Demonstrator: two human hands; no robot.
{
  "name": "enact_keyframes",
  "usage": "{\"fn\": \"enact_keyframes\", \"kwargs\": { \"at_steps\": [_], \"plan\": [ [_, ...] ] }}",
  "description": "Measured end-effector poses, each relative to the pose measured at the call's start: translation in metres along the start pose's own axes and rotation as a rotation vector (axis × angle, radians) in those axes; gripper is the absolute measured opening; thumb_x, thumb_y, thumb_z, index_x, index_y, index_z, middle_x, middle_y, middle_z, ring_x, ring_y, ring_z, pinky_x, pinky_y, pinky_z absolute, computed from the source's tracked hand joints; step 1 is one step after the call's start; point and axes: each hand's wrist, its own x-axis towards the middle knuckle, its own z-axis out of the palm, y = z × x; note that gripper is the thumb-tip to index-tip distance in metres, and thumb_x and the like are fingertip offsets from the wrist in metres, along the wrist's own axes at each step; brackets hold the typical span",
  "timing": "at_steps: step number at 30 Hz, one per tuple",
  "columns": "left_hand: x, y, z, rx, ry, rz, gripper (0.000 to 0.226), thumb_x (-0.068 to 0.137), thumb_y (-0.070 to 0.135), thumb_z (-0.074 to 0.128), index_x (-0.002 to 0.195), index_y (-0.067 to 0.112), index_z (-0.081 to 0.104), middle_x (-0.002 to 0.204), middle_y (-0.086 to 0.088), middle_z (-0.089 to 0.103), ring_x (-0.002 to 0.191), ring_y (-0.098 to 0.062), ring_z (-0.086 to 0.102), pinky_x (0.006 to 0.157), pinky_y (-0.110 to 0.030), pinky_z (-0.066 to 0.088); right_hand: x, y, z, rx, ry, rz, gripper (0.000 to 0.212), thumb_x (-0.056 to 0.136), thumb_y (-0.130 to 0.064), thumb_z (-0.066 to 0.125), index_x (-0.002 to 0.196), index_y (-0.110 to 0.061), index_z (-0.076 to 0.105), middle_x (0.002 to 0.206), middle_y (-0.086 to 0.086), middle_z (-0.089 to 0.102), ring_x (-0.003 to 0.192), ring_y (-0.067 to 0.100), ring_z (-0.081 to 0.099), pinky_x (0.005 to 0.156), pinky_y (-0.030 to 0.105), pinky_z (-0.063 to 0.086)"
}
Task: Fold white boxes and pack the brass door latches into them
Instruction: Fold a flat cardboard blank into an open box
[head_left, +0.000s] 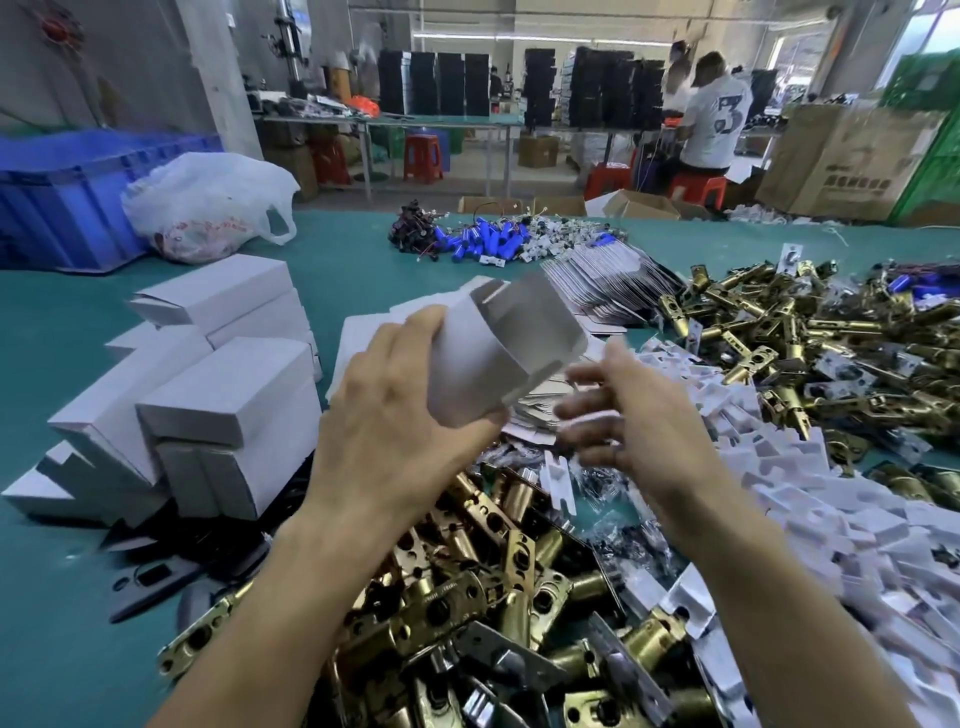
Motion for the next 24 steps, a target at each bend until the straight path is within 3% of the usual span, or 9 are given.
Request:
{"fn": "enact_keyframes", "kwargs": {
  "at_steps": [2,4,7,10,12,15,19,22,24],
  "plan": [
    [0.001,-0.001,0.000,0.008,0.024,-0.036,0.078,0.068,0.060,0.071,0.135,0.024,0.052,0.119,-0.002,0.061,0.105,-0.028,0.057,0.081,-0.046,0.052,-0.002,0.005,0.004,-0.343,-0.068,-0.094,0.027,0.098,-0.038,0.053,0.090,-0.018,0.069,0.079,-0.002,0.072,0.066,0.010,0.065,0.057,0.023,0.053],
    [0.001,-0.001,0.000,-0.019,0.050,-0.060,0.072,0.072,0.058,0.070,0.134,0.025,0.054,0.118,-0.001,0.062,0.104,-0.026,0.058,0.080,-0.042,0.051,-0.006,0.010,0.013,-0.628,-0.200,-0.200,0.010,0.093,-0.031,0.063,0.091,-0.023,0.069,0.083,-0.005,0.071,0.074,0.005,0.066,0.073,0.030,0.057],
    [0.001,0.000,0.000,-0.243,0.110,-0.145,0.055,0.079,0.058,0.072,0.123,0.030,0.052,0.101,0.014,0.064,0.088,-0.011,0.062,0.070,-0.030,0.051,-0.015,0.019,0.032,-0.833,-0.373,-0.206,0.026,0.085,-0.032,0.070,0.110,-0.030,0.063,0.097,-0.007,0.070,0.089,0.009,0.065,0.084,0.036,0.054],
    [0.004,0.003,-0.003,-0.570,0.144,-0.269,0.048,0.075,0.065,0.062,0.107,0.033,0.049,0.084,0.029,0.064,0.072,0.005,0.061,0.056,-0.011,0.045,-0.023,0.029,0.041,-0.951,-0.360,-0.242,0.038,0.081,-0.027,0.065,0.114,-0.033,0.046,0.102,0.001,0.064,0.097,0.023,0.059,0.080,0.044,0.053],
    [0.006,0.003,-0.003,-0.713,0.126,-0.345,0.053,0.068,0.070,0.058,0.107,0.036,0.051,0.080,0.030,0.063,0.070,0.004,0.060,0.059,-0.015,0.047,-0.024,0.033,0.042,-0.962,-0.327,-0.251,0.040,0.081,-0.024,0.063,0.114,-0.033,0.041,0.099,0.001,0.063,0.095,0.025,0.057,0.077,0.045,0.053],
    [0.006,0.000,-0.002,-0.756,0.082,-0.378,0.060,0.062,0.075,0.063,0.112,0.044,0.051,0.091,0.022,0.066,0.080,-0.004,0.066,0.069,-0.036,0.057,-0.022,0.030,0.044,-0.829,-0.280,-0.238,0.037,0.080,-0.019,0.068,0.110,-0.032,0.051,0.088,-0.005,0.064,0.087,0.018,0.060,0.074,0.042,0.054],
    [0.006,-0.003,-0.004,-0.652,0.057,-0.324,0.092,0.049,0.077,0.077,0.127,0.038,0.046,0.104,0.016,0.061,0.087,0.000,0.064,0.068,-0.023,0.057,-0.014,0.019,0.032,-0.620,-0.142,-0.198,0.022,0.076,-0.019,0.082,0.087,-0.029,0.067,0.076,-0.011,0.066,0.069,0.001,0.063,0.065,0.026,0.054],
    [0.006,-0.004,-0.007,-0.518,0.115,-0.273,0.081,0.055,0.071,0.079,0.123,0.042,0.046,0.109,0.014,0.060,0.093,-0.002,0.063,0.069,-0.024,0.058,-0.011,0.010,0.015,-0.514,-0.083,-0.199,0.015,0.078,-0.018,0.083,0.082,-0.025,0.071,0.065,-0.013,0.066,0.060,-0.005,0.062,0.056,0.011,0.045],
    [0.005,-0.005,-0.005,-0.376,0.130,-0.213,0.079,0.063,0.060,0.085,0.129,0.035,0.050,0.115,0.006,0.060,0.098,-0.015,0.060,0.077,-0.035,0.055,-0.012,0.000,0.003,-0.429,-0.063,-0.215,0.017,0.079,-0.013,0.081,0.085,-0.025,0.071,0.066,-0.012,0.068,0.061,-0.005,0.064,0.057,0.009,0.047]
  ]
}}
